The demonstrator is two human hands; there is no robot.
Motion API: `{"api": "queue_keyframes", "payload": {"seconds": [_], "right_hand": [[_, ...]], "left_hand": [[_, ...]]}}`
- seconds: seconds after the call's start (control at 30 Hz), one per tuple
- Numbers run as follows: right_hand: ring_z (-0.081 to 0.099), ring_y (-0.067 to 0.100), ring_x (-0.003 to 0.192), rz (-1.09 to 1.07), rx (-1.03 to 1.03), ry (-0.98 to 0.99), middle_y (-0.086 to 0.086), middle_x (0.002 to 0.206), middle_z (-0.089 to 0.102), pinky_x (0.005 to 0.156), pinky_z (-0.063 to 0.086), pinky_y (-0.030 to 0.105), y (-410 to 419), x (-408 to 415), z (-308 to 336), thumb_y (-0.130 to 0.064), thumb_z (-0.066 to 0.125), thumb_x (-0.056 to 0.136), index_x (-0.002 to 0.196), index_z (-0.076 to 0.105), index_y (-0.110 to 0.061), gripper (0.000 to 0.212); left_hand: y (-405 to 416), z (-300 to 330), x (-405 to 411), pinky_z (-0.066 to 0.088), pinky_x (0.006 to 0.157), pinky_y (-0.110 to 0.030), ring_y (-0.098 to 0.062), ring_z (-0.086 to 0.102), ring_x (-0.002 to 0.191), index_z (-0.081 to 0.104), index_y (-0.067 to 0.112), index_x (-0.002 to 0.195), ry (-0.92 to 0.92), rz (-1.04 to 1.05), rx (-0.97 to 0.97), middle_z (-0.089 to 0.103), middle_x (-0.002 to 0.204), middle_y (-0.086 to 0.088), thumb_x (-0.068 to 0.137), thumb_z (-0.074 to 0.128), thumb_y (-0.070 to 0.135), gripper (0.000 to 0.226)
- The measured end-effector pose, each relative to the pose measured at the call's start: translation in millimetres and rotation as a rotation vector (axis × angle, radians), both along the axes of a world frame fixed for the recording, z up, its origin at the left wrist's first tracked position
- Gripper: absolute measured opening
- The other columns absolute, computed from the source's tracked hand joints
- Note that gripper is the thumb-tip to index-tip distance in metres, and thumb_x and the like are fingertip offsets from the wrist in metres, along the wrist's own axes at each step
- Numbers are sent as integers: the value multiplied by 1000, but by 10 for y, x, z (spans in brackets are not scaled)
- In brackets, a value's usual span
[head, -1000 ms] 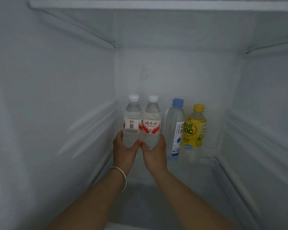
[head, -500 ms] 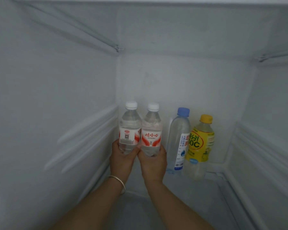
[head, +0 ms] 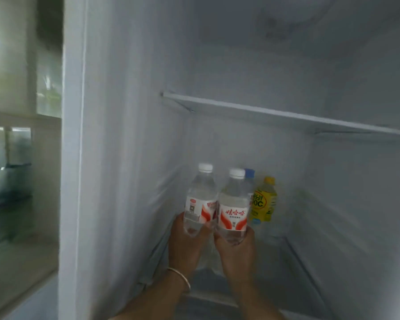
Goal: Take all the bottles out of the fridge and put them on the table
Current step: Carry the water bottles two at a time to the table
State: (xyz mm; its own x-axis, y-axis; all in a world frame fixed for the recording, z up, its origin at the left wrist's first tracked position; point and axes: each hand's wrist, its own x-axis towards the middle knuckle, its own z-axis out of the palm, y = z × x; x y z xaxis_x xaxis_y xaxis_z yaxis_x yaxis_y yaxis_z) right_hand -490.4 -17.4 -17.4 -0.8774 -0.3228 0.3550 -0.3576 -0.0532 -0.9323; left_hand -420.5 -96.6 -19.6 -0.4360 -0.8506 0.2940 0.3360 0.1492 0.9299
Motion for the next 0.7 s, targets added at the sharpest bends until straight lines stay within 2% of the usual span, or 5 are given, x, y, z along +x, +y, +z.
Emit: {"api": "queue_keyframes", "payload": {"seconds": [0.2,0.33,0.5,0.63,0.7], "right_hand": [[69,6,81,-170,40,57,-10,87,71,67,55,27,1050,947,-118,-43,77,55,99,61,-24,50],[66,7,78,-331,-9,50,-12,86,68,72,55,29,1775,1678,-161,-29,79,59,100,56,-26,47],[62,2,79,-461,-21,12,-15,88,61,72,49,18,2600,2339,-117,-30,80,67,110,52,-27,51],[63,10,84,-608,-8,17,-12,93,62,80,52,25,3298,2731,-68,-38,79,67,114,51,-25,57],[62,10,86,-638,-8,5,-11,98,61,78,49,20,3674,2918,-87,-40,78,68,118,49,-23,60]], "left_hand": [[860,-119,838,56,84,-40,-15,69,94,59,39,98,2,-203,16,71,100,7,75,70,46,27],[1503,-143,1465,56,84,-40,-15,69,91,61,26,101,-27,-308,-47,71,96,3,73,69,45,35],[2292,-58,1998,56,83,-35,-13,68,91,59,20,108,-29,-459,-113,70,98,4,81,66,41,35],[2975,-4,2238,53,82,-29,-15,67,93,57,16,113,-4,-596,-132,69,101,2,87,62,33,31],[3349,-26,2338,52,82,-30,-14,66,94,57,16,113,13,-659,-163,68,100,5,87,62,36,33]]}}
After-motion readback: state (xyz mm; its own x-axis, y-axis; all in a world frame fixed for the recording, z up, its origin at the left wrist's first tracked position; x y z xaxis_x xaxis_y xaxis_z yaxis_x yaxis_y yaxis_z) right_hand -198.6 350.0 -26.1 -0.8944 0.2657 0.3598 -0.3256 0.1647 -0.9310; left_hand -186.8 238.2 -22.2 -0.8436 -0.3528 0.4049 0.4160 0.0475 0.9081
